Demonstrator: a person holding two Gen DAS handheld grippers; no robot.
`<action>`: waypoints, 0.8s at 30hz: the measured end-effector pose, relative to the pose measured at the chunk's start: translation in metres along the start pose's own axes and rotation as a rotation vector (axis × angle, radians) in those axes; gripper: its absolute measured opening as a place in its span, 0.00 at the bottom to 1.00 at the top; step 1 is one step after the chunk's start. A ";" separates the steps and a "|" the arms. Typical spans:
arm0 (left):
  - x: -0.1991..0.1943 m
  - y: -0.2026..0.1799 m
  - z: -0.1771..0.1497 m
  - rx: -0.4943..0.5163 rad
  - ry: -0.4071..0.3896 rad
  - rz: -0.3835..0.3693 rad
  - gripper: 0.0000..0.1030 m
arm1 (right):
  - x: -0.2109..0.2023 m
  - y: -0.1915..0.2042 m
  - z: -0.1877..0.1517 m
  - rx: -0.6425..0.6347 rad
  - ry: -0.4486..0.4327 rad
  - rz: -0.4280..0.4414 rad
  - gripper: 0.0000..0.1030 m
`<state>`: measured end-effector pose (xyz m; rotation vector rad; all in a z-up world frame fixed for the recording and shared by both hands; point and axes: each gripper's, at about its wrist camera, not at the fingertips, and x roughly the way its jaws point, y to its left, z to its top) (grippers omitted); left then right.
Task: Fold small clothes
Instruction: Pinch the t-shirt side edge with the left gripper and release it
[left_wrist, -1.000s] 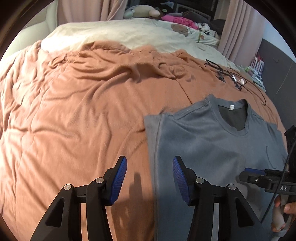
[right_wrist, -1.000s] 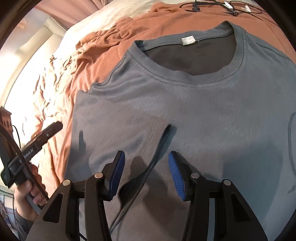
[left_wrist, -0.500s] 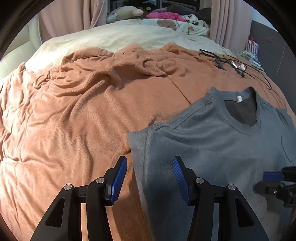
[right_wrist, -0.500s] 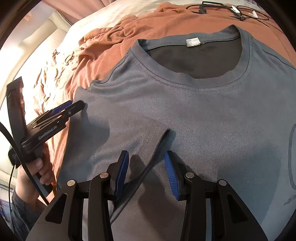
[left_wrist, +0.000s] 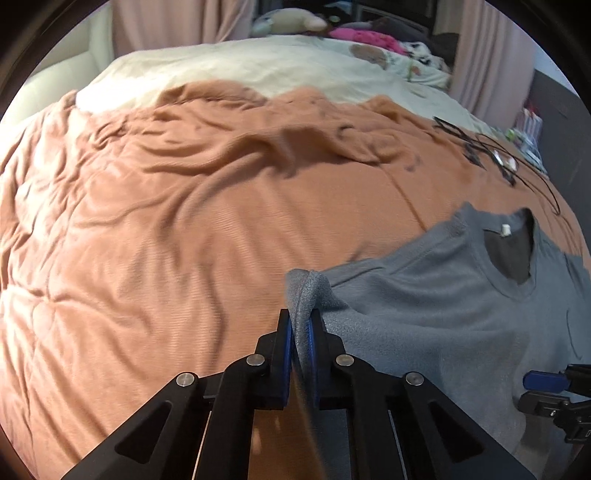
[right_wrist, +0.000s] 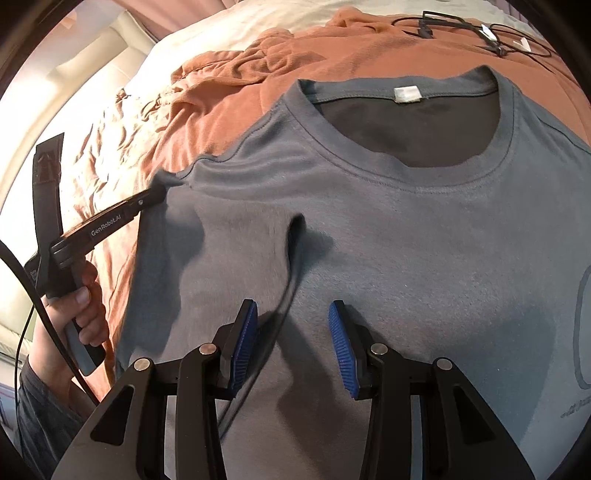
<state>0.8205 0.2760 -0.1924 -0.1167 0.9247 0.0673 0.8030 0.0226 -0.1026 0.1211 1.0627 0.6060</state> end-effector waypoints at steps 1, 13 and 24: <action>0.001 0.004 0.000 -0.009 0.005 -0.001 0.08 | 0.000 0.000 0.001 0.005 -0.004 0.004 0.37; 0.011 0.034 -0.004 -0.146 0.009 -0.022 0.24 | 0.005 0.004 0.017 0.020 -0.026 0.020 0.37; 0.007 0.043 -0.002 -0.188 -0.012 -0.091 0.25 | 0.041 0.006 0.045 0.026 -0.035 0.030 0.40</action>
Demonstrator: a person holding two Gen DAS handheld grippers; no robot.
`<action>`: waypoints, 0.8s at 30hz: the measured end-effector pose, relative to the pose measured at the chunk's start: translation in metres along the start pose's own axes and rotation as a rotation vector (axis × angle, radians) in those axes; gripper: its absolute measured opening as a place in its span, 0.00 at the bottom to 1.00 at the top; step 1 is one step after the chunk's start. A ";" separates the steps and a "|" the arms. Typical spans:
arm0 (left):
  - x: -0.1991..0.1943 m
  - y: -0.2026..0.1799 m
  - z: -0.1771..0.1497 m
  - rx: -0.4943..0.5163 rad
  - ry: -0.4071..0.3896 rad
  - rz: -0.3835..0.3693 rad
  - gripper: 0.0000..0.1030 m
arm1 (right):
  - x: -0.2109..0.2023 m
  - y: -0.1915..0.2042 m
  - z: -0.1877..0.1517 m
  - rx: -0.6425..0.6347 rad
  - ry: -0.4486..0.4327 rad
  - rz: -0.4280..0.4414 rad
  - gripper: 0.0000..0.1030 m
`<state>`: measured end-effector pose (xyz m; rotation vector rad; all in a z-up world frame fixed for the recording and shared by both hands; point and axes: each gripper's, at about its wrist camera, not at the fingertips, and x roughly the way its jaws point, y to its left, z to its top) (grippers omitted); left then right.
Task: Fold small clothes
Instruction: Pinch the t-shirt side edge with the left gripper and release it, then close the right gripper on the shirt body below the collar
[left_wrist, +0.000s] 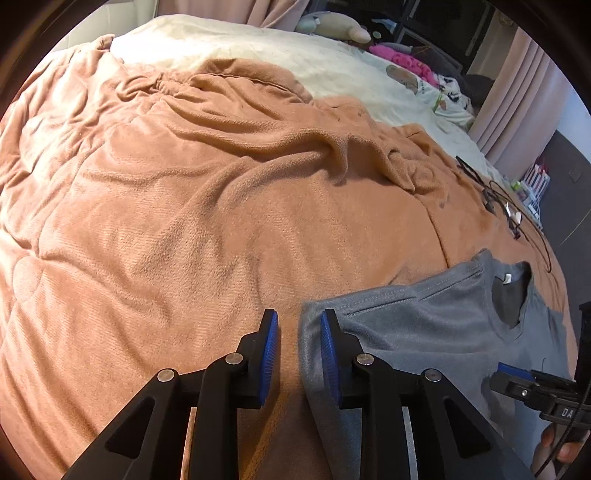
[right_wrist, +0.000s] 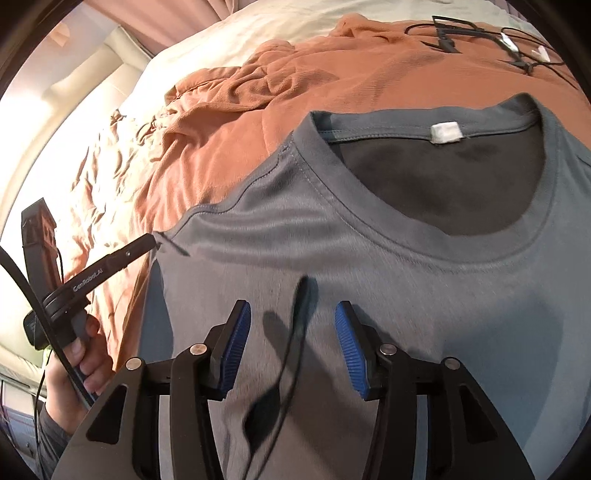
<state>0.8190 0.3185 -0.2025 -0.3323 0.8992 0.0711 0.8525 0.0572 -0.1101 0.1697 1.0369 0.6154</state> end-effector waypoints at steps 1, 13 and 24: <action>0.002 -0.001 0.001 0.005 0.003 0.005 0.25 | 0.003 0.000 0.002 -0.009 -0.001 -0.008 0.26; 0.024 -0.004 0.003 0.014 0.012 0.102 0.29 | 0.008 -0.001 0.009 -0.054 -0.061 -0.241 0.00; -0.011 0.007 0.002 -0.029 -0.004 0.034 0.30 | -0.016 -0.002 -0.004 -0.030 -0.033 -0.113 0.00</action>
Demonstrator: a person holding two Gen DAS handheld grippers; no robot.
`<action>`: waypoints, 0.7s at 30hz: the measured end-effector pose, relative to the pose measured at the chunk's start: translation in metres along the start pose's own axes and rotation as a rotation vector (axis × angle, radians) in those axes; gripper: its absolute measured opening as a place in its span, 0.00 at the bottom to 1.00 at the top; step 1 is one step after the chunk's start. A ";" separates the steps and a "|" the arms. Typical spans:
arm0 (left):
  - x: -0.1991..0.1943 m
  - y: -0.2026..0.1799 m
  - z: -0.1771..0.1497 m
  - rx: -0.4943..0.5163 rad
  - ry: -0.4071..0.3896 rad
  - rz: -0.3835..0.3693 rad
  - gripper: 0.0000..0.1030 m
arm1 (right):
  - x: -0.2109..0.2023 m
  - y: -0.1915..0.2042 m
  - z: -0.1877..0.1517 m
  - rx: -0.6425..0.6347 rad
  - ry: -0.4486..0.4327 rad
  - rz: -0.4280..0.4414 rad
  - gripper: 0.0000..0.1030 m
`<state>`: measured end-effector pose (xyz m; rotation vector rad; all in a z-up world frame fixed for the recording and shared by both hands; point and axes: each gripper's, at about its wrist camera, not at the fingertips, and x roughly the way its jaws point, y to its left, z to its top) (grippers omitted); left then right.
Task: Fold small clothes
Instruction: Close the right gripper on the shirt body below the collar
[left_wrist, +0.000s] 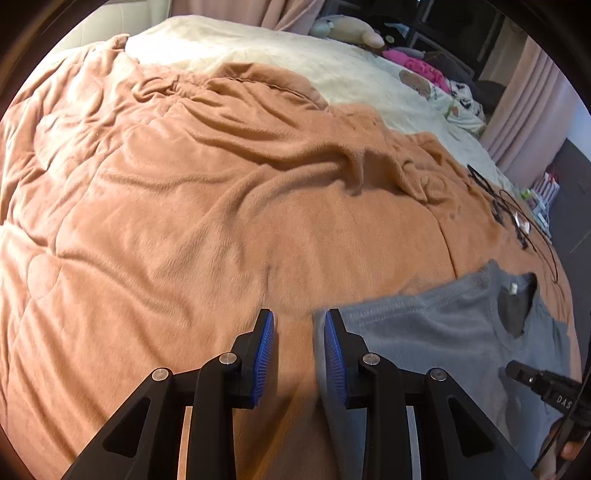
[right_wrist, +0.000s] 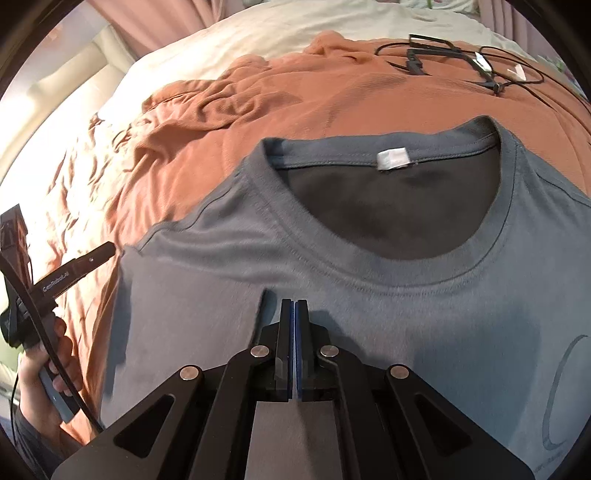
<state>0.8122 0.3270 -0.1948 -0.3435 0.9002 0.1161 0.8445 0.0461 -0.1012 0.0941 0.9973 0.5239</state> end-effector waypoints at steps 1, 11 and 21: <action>-0.003 -0.001 -0.003 0.011 0.003 0.000 0.30 | -0.001 0.001 0.001 -0.005 0.004 0.003 0.00; -0.027 -0.024 -0.048 0.083 0.099 -0.069 0.30 | -0.029 0.027 -0.024 -0.070 0.046 0.046 0.00; -0.046 -0.034 -0.098 0.147 0.174 -0.060 0.30 | -0.038 0.058 -0.063 -0.110 0.102 0.078 0.00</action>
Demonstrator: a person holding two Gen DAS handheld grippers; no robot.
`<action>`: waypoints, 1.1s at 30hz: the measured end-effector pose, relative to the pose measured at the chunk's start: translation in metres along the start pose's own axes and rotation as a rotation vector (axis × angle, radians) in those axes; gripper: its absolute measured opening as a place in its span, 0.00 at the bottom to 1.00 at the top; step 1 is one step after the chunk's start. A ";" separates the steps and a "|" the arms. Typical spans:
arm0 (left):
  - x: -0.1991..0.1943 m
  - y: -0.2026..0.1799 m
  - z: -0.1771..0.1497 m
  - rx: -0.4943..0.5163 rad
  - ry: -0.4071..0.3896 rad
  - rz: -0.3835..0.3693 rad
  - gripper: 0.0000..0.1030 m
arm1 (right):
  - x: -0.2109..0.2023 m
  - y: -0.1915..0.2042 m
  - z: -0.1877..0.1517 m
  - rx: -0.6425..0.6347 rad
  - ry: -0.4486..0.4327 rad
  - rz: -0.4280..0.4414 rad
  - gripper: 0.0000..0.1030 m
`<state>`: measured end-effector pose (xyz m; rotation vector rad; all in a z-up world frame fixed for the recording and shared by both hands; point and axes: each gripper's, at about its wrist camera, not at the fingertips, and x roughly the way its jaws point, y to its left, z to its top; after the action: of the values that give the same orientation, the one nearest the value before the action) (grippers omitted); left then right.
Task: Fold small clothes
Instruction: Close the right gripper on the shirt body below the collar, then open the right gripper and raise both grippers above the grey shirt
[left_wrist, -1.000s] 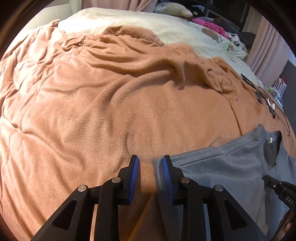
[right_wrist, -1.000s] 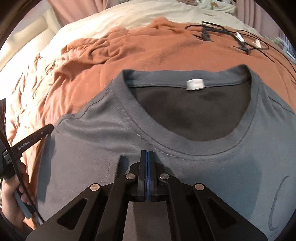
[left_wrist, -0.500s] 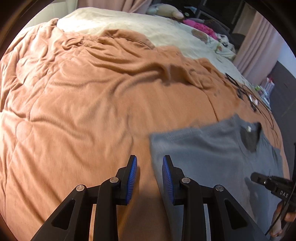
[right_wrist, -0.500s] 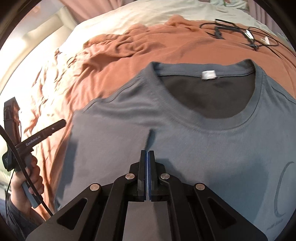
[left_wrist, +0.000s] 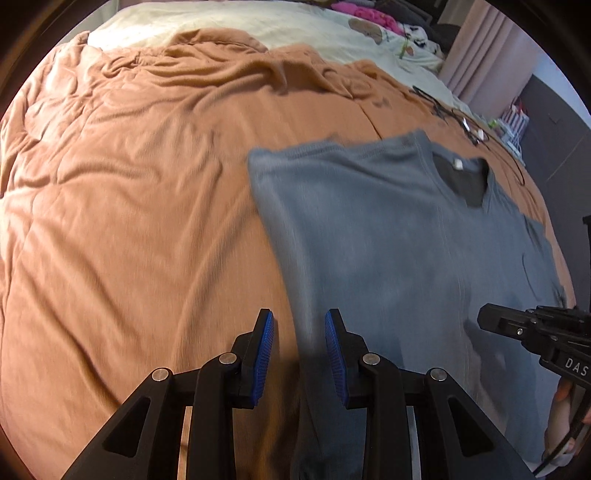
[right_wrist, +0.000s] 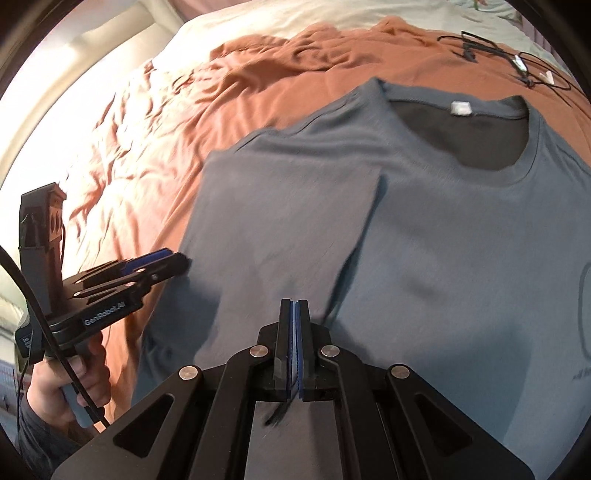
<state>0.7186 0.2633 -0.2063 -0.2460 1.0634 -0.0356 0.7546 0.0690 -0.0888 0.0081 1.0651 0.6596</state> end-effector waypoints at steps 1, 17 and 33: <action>-0.001 0.000 -0.005 0.006 0.011 0.010 0.30 | 0.001 0.003 -0.002 -0.005 0.006 0.002 0.00; -0.042 -0.003 -0.062 -0.057 0.031 0.077 0.31 | -0.011 0.012 -0.043 0.058 0.086 0.026 0.00; -0.170 -0.019 -0.115 -0.149 -0.162 0.052 0.63 | -0.164 0.028 -0.107 0.017 -0.131 -0.125 0.00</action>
<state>0.5376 0.2483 -0.1093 -0.3499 0.9118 0.1086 0.6032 -0.0236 -0.0015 -0.0002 0.9376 0.5299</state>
